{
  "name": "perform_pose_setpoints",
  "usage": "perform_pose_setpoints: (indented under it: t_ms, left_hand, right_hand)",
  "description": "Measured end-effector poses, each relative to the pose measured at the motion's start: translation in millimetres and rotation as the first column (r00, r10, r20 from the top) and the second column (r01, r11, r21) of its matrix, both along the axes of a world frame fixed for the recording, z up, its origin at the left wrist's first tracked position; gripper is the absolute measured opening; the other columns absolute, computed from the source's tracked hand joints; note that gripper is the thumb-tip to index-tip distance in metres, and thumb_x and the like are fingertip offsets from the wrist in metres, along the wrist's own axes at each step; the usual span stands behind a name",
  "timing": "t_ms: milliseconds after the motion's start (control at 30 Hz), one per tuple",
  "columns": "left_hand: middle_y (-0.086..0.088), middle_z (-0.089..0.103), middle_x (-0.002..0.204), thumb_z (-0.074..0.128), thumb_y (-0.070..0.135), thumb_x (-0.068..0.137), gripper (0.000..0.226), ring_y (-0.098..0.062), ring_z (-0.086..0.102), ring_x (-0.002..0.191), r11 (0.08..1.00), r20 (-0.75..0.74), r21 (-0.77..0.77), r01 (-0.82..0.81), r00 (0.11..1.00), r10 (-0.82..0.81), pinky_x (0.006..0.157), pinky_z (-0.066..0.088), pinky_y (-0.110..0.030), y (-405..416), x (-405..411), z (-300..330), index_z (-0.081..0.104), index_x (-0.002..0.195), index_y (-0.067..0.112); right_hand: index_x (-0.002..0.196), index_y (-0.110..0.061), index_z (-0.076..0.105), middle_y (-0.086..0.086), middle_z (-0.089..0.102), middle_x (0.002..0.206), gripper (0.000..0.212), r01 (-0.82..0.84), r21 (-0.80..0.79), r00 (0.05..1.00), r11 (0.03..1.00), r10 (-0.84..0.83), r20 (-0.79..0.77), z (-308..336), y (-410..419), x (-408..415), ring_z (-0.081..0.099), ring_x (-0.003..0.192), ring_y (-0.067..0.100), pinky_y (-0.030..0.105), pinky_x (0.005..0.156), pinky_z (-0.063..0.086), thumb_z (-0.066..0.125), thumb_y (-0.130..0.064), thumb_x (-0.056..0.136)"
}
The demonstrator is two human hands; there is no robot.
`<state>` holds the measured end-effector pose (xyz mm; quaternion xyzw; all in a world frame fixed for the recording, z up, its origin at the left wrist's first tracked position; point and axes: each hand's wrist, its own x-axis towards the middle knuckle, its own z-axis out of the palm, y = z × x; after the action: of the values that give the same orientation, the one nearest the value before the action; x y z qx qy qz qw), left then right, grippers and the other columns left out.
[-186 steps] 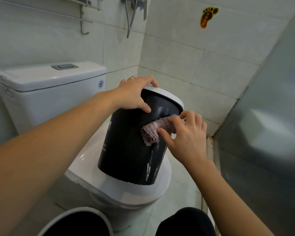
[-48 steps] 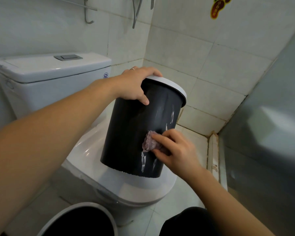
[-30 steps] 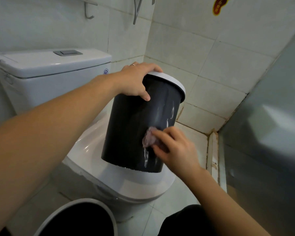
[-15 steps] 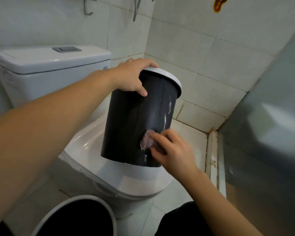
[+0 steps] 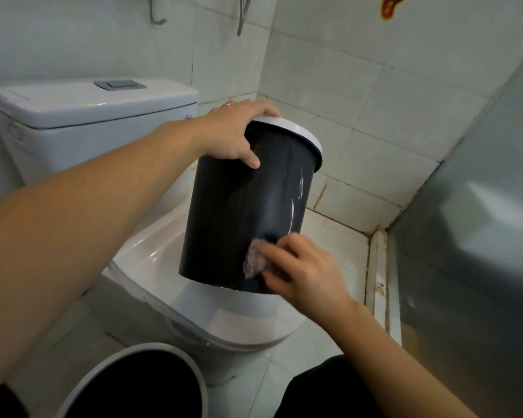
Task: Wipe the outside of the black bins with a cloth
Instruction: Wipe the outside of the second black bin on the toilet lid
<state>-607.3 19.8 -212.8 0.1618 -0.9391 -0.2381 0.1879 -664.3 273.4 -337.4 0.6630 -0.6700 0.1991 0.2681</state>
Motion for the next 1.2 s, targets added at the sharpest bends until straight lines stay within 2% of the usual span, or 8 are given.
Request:
perform_pose_setpoints:
  t_ms: [133, 300, 400, 633, 800, 1000, 1100, 1200]
  left_hand:
    - [0.01, 0.045, 0.139, 0.088, 0.026, 0.065, 0.088, -0.023, 0.034, 0.133, 0.999, -0.009, -0.032, -0.002, 1.0, 0.001, 0.11, 0.034, -0.051, 3, -2, 0, 0.038, 0.134, 0.051]
    - [0.016, 0.04, 0.12, 0.088, 0.024, 0.066, 0.088, -0.023, 0.037, 0.13, 1.0, -0.007, 0.0, -0.009, 1.0, 0.009, 0.109, 0.036, -0.05, 1, 2, 1, 0.04, 0.134, 0.05]
    - [0.017, 0.039, 0.12, 0.088, 0.024, 0.066, 0.087, -0.021, 0.037, 0.129, 1.0, -0.005, 0.008, 0.001, 1.0, 0.0, 0.109, 0.037, -0.047, 1, 3, 1, 0.04, 0.134, 0.05]
    - [0.014, 0.038, 0.118, 0.088, 0.023, 0.065, 0.087, -0.023, 0.04, 0.127, 1.0, -0.002, 0.007, -0.009, 1.0, 0.009, 0.107, 0.038, -0.049, 3, 5, 3, 0.04, 0.132, 0.051]
    - [0.013, 0.038, 0.118, 0.088, 0.02, 0.066, 0.086, -0.022, 0.039, 0.124, 1.0, 0.009, 0.007, -0.013, 1.0, 0.013, 0.106, 0.039, -0.047, 4, 7, 6, 0.04, 0.132, 0.047]
    - [0.007, 0.045, 0.121, 0.09, 0.03, 0.061, 0.082, -0.024, 0.039, 0.122, 1.0, 0.025, 0.013, -0.015, 1.0, 0.015, 0.104, 0.04, -0.049, 6, 11, 8, 0.041, 0.124, 0.047]
    - [0.01, 0.048, 0.116, 0.092, 0.039, 0.056, 0.082, -0.024, 0.039, 0.12, 0.999, -0.001, -0.037, -0.032, 0.999, 0.032, 0.103, 0.04, -0.05, 11, 13, 8, 0.043, 0.122, 0.046]
    - [0.019, 0.046, 0.102, 0.093, 0.037, 0.053, 0.08, -0.023, 0.041, 0.117, 1.0, -0.026, 0.008, -0.029, 0.999, 0.029, 0.102, 0.041, -0.05, 14, 15, 7, 0.045, 0.114, 0.054]
  right_hand:
    - [0.119, -0.017, 0.069, 0.006, 0.06, 0.095, 0.034, 0.143, -0.056, 0.982, 0.988, -0.134, 0.133, 19, -18, -5, 0.057, 0.078, 0.02, 0.039, 0.055, 0.053, 0.072, -0.026, 0.087]
    - [0.112, -0.018, 0.073, 0.005, 0.059, 0.09, 0.032, 0.018, -0.015, 0.997, 1.0, -0.017, 0.081, -8, 5, 3, 0.056, 0.073, 0.019, 0.033, 0.053, 0.051, 0.074, -0.021, 0.081]
    - [0.107, -0.017, 0.074, 0.004, 0.061, 0.087, 0.027, -0.032, 0.013, 0.999, 0.999, 0.031, 0.044, -19, 17, 3, 0.057, 0.071, 0.019, 0.031, 0.053, 0.05, 0.074, -0.021, 0.08]
    - [0.111, -0.014, 0.072, 0.004, 0.061, 0.093, 0.03, 0.125, -0.119, 0.986, 0.985, -0.111, 0.122, -7, -1, -6, 0.057, 0.076, 0.017, 0.026, 0.053, 0.048, 0.072, -0.024, 0.084]
    - [0.11, -0.017, 0.073, 0.004, 0.061, 0.091, 0.028, -0.008, -0.033, 0.998, 0.999, 0.01, 0.056, -19, 10, 1, 0.058, 0.074, 0.019, 0.032, 0.053, 0.051, 0.072, -0.025, 0.082]
    - [0.113, -0.015, 0.072, 0.004, 0.063, 0.094, 0.033, 0.073, -0.109, 0.994, 0.991, -0.063, 0.091, -10, 4, -6, 0.06, 0.077, 0.018, 0.032, 0.052, 0.052, 0.078, -0.023, 0.081]
    - [0.112, -0.015, 0.072, 0.003, 0.063, 0.094, 0.032, 0.066, -0.12, 0.991, 0.991, -0.051, 0.12, -13, 2, -4, 0.06, 0.079, 0.017, 0.032, 0.054, 0.053, 0.078, -0.025, 0.082]
    - [0.113, -0.012, 0.071, 0.002, 0.065, 0.096, 0.034, 0.068, -0.124, 0.984, 0.99, -0.046, 0.172, -14, 4, -2, 0.062, 0.083, 0.017, 0.032, 0.059, 0.054, 0.078, -0.026, 0.083]
